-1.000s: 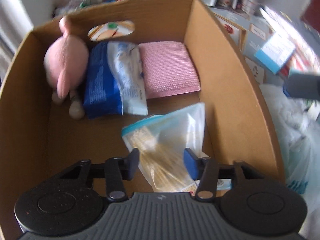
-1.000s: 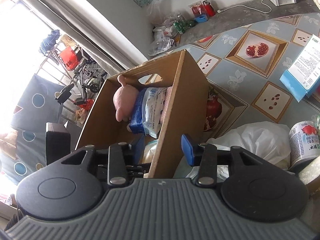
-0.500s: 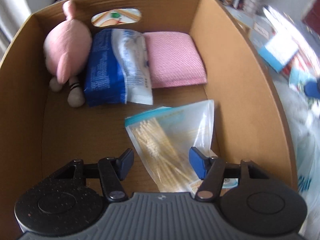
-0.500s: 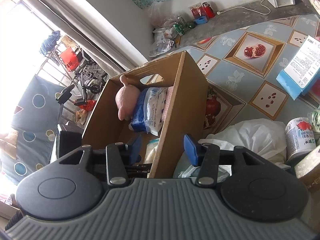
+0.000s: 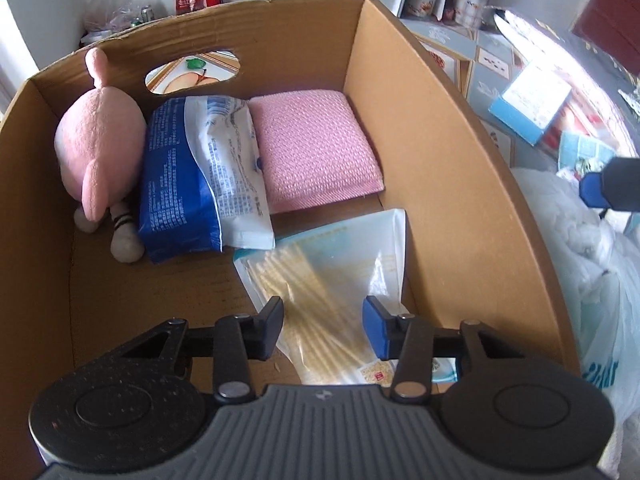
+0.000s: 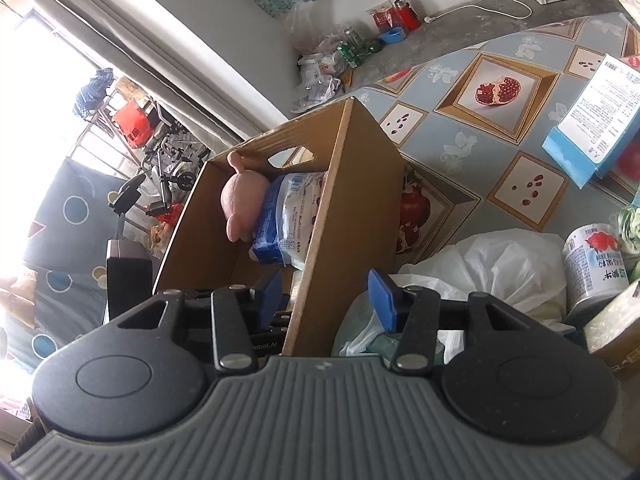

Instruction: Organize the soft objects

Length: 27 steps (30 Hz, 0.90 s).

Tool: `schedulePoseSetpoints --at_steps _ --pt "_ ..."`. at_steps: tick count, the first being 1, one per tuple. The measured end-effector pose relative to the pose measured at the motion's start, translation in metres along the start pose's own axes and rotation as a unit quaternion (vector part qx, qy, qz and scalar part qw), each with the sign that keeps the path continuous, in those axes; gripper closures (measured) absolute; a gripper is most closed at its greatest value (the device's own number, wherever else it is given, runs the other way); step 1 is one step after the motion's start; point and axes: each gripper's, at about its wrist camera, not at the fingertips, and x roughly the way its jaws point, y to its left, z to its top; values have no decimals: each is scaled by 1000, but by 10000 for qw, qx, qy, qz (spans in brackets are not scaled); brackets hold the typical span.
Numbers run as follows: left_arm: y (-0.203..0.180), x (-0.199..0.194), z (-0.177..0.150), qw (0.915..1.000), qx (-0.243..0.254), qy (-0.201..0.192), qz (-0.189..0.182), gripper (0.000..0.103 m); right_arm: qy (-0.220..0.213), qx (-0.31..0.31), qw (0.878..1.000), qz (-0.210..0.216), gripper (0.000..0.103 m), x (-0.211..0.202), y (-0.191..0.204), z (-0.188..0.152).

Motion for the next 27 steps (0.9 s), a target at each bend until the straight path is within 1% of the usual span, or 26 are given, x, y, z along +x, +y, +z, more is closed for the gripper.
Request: schedulePoseSetpoints --at_steps 6,8,10,11,13,16,20,22,24,27 --pt "-2 1 6 9995 10 -281 147 58 4 75 10000 -20 56 1 -6 1" --pt "-3 2 7 9992 -54 -350 185 58 -3 86 10000 -36 55 1 -7 0" --pt "-2 2 8 9990 -189 -352 203 56 -9 95 9999 -61 55 0 -8 -1" --pt "-1 1 9 9990 -271 -312 179 53 -14 100 9999 -75 54 -1 -9 -2" --pt "4 -7 7 9984 -420 -362 77 42 -49 111 9999 -74 52 -3 -12 -4" --pt "8 -27 5 9960 -580 -662 155 32 -140 163 9998 -16 51 -8 -17 -6" --pt "13 -64 4 9906 -780 -1093 248 31 -347 211 9992 53 50 -26 -25 -3" --pt "9 -86 4 9862 -827 -1408 258 28 -543 190 9983 26 49 -45 -31 3" --pt "-2 -106 8 9822 -718 -1716 255 26 -772 218 9968 -64 47 -65 -41 12" --pt "-30 -124 18 9782 -363 -2042 123 20 -1110 443 9925 -273 46 -97 -67 27"
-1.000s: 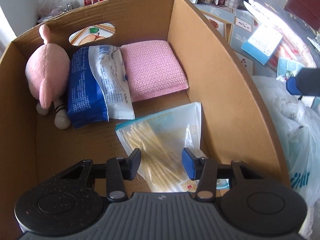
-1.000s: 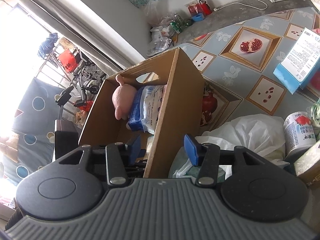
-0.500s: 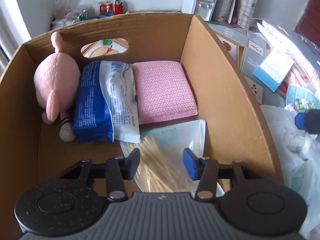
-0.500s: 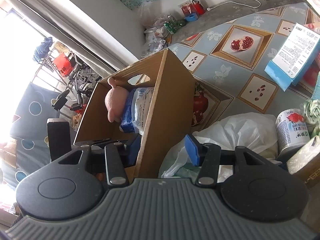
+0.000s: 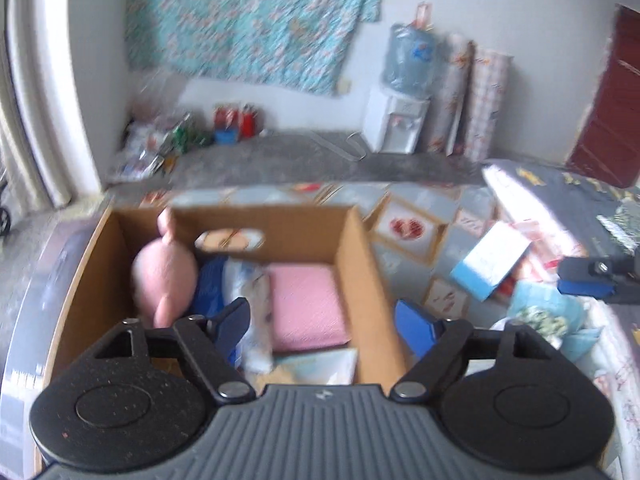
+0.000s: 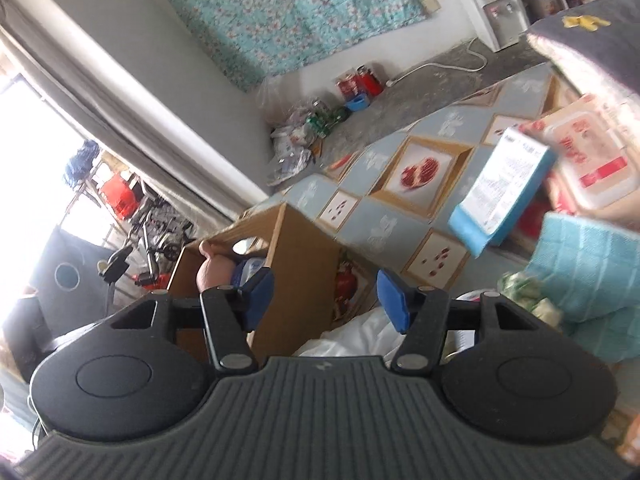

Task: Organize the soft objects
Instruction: 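Reach the left gripper to the blue-and-white carton and grasp it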

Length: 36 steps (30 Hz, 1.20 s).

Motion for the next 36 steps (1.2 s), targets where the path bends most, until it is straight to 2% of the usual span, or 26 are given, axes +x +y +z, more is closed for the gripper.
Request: schedulePoseSetpoints --at_steps 4,8,11,15,18,24,26,30,32,36 --pt "-52 13 18 9979 513 -55 -380 17 -109 493 9983 -298 45 -19 -45 28" --pt "-110 51 29 9911 1186 20 -602 17 67 1013 9936 -498 45 -13 -91 43" --pt "-149 89 30 9817 1736 162 -772 17 225 1298 9896 -584 45 5 -119 50" --pt "-188 140 28 9638 2463 412 -932 17 375 1450 9868 -611 46 34 -141 63" --pt "-204 175 30 9554 2722 546 -1004 17 466 1479 9859 -634 46 54 -154 74" --pt "-219 239 37 9471 2836 861 -1231 13 711 1670 9812 -662 46 87 -179 85" --pt "-222 256 38 9397 2953 989 -1410 11 770 1734 9796 -666 46 94 -188 88" --pt "-235 284 34 9226 3343 1209 -1496 11 817 1879 9767 -633 47 107 -200 93" --pt "-237 293 30 9175 3449 1256 -1534 11 832 1942 9757 -580 48 111 -203 94" --pt "-242 308 28 9148 3432 1316 -1675 11 825 1975 9752 -566 50 120 -203 97"
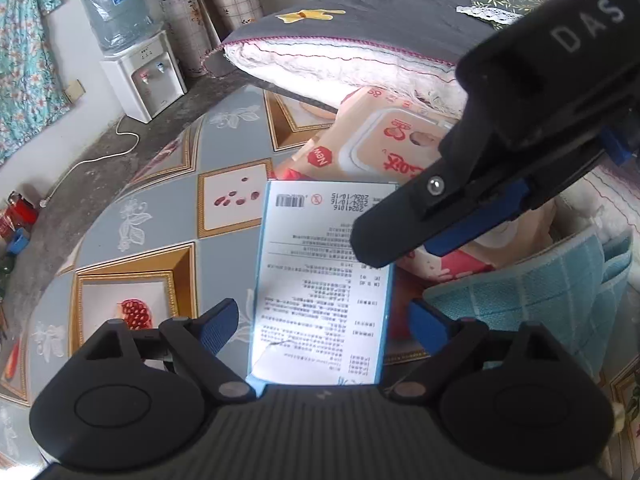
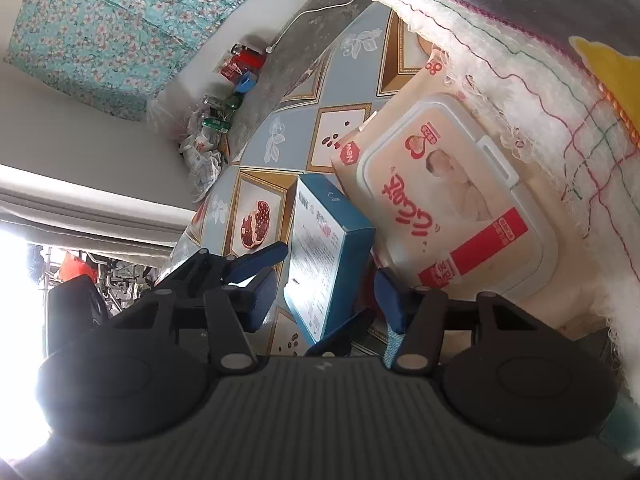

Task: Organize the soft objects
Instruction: 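Reach the left gripper to the blue-and-white carton and grasp it, then carry the blue-and-white carton with the left gripper into the box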

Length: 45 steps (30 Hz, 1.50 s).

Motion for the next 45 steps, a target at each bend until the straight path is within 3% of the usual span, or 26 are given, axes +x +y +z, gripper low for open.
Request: schedulePoseSetpoints --at_steps 3,6,12,16,24,27,30,34,38,42,45 --pt "-1 6 1 10000 19 -28 -4 14 -17 57 10000 10 56 5 0 1" --pt "-3 10 2 9999 -26 -27 93 28 -19 146 9999 18 63 10 -6 2" --pt "1 -5 5 9993 -243 -250 118 29 -115 244 9996 116 76 15 -9 0" --pt "-3 -29 9 9985 -261 -439 195 29 -299 163 9991 270 78 -5 5 -3" --pt "-19 -141 2 9931 -241 -959 629 29 -622 -438 9940 790 78 -83 74 -33" --pt "-20 -191 -22 9902 -411 -1067 807 30 -543 -735 9898 1097 78 -106 106 -58" --pt "-24 -238 -60 9862 -664 -1015 1126 30 -145 -990 9839 1483 78 -112 141 -97" --pt "-22 -287 -128 9760 -1295 -853 1529 32 530 -1431 9723 1768 78 -92 194 -152" --pt "-8 -313 -201 9549 -2251 -639 1827 32 1221 -1824 9588 1803 78 -48 248 -213" --pt "16 -312 -270 9281 -3194 -277 1892 32 1931 -1953 9504 1463 78 7 281 -270" --pt "32 -297 -305 9132 -3560 85 1982 32 2277 -2153 9439 1042 78 43 297 -299"
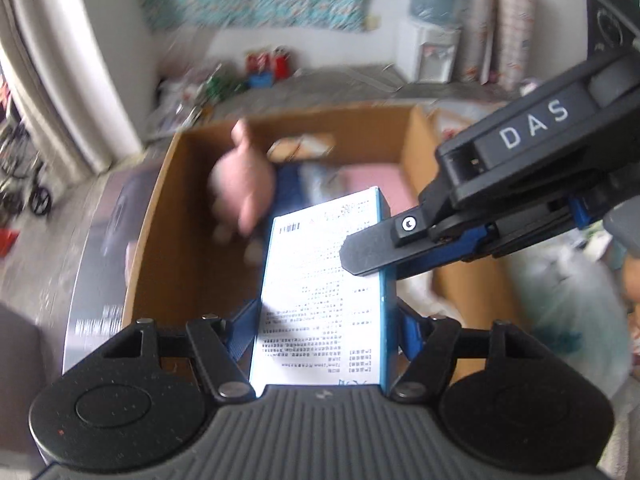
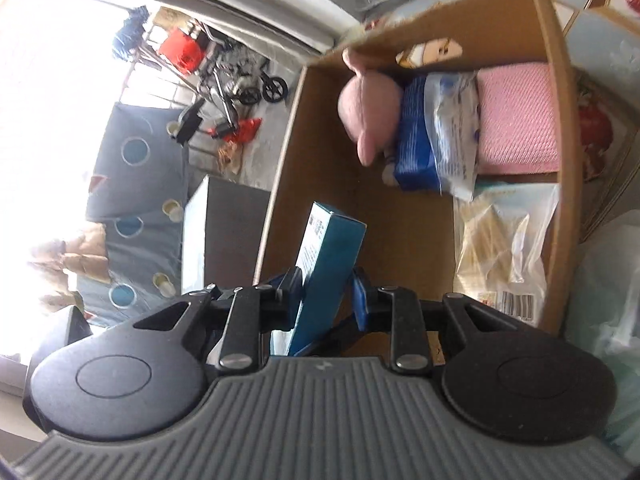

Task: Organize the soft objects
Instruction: 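Carry the blue-and-white carton with the left gripper into the box, then lower the carton into the box and open the left gripper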

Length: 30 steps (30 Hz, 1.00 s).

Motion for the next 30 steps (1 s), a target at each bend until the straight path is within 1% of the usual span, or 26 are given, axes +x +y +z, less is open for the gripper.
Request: schedulePoseSetpoints --at_steps 4,5,6,8,9,10,11,12,14,15,18,19,20,22,25,27,29,30 --pt "19 41 -7 9982 -233 507 228 33 489 -51 9975 -501 76 45 5 3" --pt "20 51 -6 9972 -242 638 305 34 612 -75 9963 -594 76 56 2 10" --pt "19 64 -6 9957 -247 802 392 35 603 -31 9958 -694 75 60 1 10" --pt "19 85 -2 9924 -314 1111 427 38 544 -59 9946 -885 72 61 1 14" --pt "20 94 1 9910 -333 1225 427 42 437 -52 9945 -955 69 58 -1 17" --pt "20 101 3 9902 -333 1290 417 43 363 -57 9943 -999 68 55 -2 19" --pt "20 106 5 9894 -313 1354 432 41 308 -57 9945 -1002 67 50 -2 21" --pt "20 109 8 9887 -294 1398 458 41 241 -49 9946 -1012 65 44 -3 22" --pt "22 111 14 9889 -336 1428 245 41 99 -84 9944 -1045 63 33 -6 24" --pt "22 107 12 9889 -388 1433 48 41 41 -109 9944 -1050 63 27 -6 24" --pt "31 99 18 9883 -559 1332 -495 33 -145 -131 9946 -1015 62 11 -8 29" --pt "34 95 19 9884 -580 1287 -564 29 -197 -124 9948 -990 61 8 -9 32" --pt "37 91 20 9886 -611 1248 -580 25 -243 -132 9949 -971 61 4 -8 33" --pt "46 84 24 9888 -692 1209 -540 22 -340 -152 9949 -938 58 -4 -9 35" --pt "58 74 25 9878 -896 1148 -550 22 -468 -131 9954 -827 57 -15 -12 34" --pt "65 66 15 9866 -1023 1150 -544 23 -529 -105 9956 -761 56 -21 -13 33" --pt "71 59 15 9852 -1105 1150 -623 24 -583 -79 9956 -731 56 -25 -15 32" --pt "72 54 11 9840 -1182 1121 -722 24 -590 -76 9956 -723 56 -26 -16 31"
